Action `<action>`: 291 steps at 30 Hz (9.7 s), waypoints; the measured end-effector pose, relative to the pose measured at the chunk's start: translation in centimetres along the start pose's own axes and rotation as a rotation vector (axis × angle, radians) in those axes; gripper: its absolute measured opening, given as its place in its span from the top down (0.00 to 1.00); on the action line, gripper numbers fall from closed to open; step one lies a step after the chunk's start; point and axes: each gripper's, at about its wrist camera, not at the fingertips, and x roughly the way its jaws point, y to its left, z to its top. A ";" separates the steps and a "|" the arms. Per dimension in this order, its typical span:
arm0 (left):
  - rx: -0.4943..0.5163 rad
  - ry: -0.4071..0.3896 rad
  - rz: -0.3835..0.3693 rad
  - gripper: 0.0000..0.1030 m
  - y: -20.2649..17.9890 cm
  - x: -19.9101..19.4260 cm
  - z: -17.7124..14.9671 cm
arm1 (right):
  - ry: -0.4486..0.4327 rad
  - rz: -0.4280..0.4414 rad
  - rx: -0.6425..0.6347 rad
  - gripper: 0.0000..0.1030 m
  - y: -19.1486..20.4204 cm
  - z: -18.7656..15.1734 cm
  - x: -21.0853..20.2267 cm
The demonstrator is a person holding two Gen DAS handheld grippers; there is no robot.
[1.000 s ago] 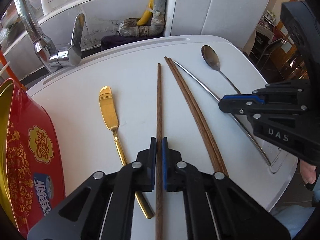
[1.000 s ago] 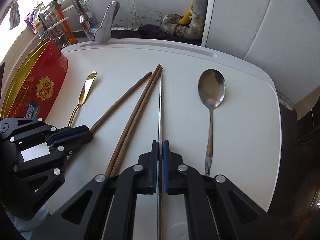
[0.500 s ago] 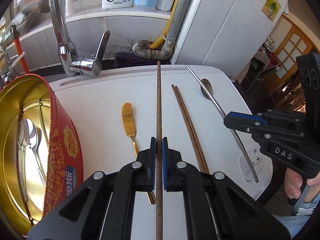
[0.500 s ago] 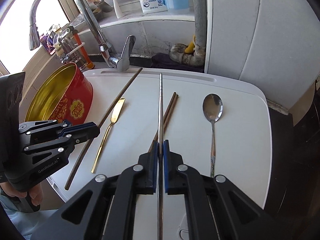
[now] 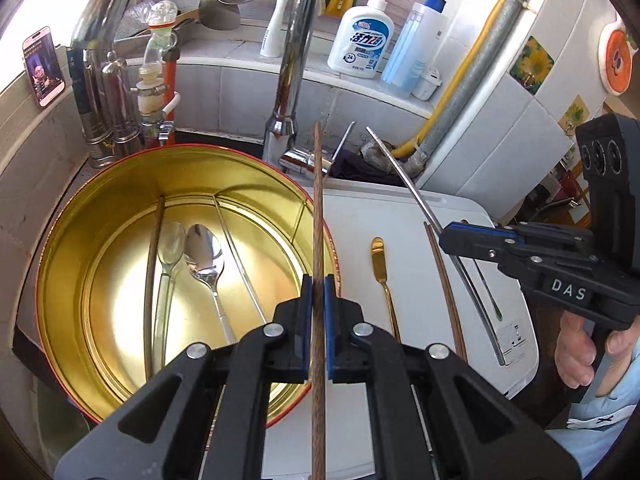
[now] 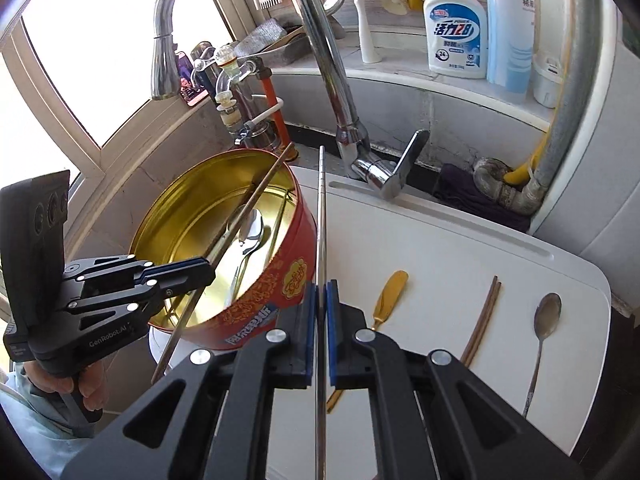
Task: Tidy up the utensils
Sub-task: 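Lift both chopsticks and carry them over the red tin, then open both tools to drop the chopsticks into the tin, then move both tools back over the gold knife and steel spoon, then grasp the gold knife with the left tool while the right tool grasps the steel spoon, then lift the knife and spoon and carry them over the red tin, then open both tools to drop the knife and spoon into the tin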
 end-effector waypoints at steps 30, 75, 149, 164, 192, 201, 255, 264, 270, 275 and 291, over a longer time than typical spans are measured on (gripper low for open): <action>-0.075 0.038 0.015 0.95 12.8 1.9 3.2 | 0.164 0.059 0.094 0.94 6.4 7.0 12.5; -0.026 0.030 0.157 0.25 10.9 0.3 1.0 | 0.060 0.036 0.166 0.21 4.4 3.0 7.9; 0.131 0.211 0.092 0.83 -10.2 17.9 1.4 | -0.026 -0.477 0.365 0.64 -21.8 -8.2 2.0; 0.117 0.137 0.003 0.83 -11.4 13.8 1.0 | -0.116 -0.418 0.408 0.64 -20.0 -10.8 -2.7; 0.114 -0.029 -0.084 0.84 -10.8 6.5 0.8 | -0.327 -0.392 0.249 0.64 -11.8 -10.4 -10.5; 0.125 -0.064 -0.106 0.85 -10.6 4.9 0.5 | -0.360 -0.407 0.221 0.64 -10.2 -10.2 -11.7; -0.008 -0.246 0.092 0.99 10.8 -9.6 1.4 | -0.244 -0.070 -0.211 0.64 13.9 5.6 2.1; 0.100 0.094 -0.009 0.99 11.9 -3.9 3.4 | 0.084 -0.036 -0.138 0.63 12.7 6.4 10.5; 0.106 0.310 -0.010 0.99 12.7 1.8 3.7 | 0.240 -0.068 -0.065 0.63 10.7 7.1 15.0; 0.113 0.354 0.020 0.99 12.7 4.7 3.4 | 0.271 -0.084 -0.034 0.63 9.8 7.2 16.4; 0.090 0.374 0.044 0.98 13.2 6.5 3.0 | 0.310 -0.089 -0.019 0.63 9.3 7.3 17.4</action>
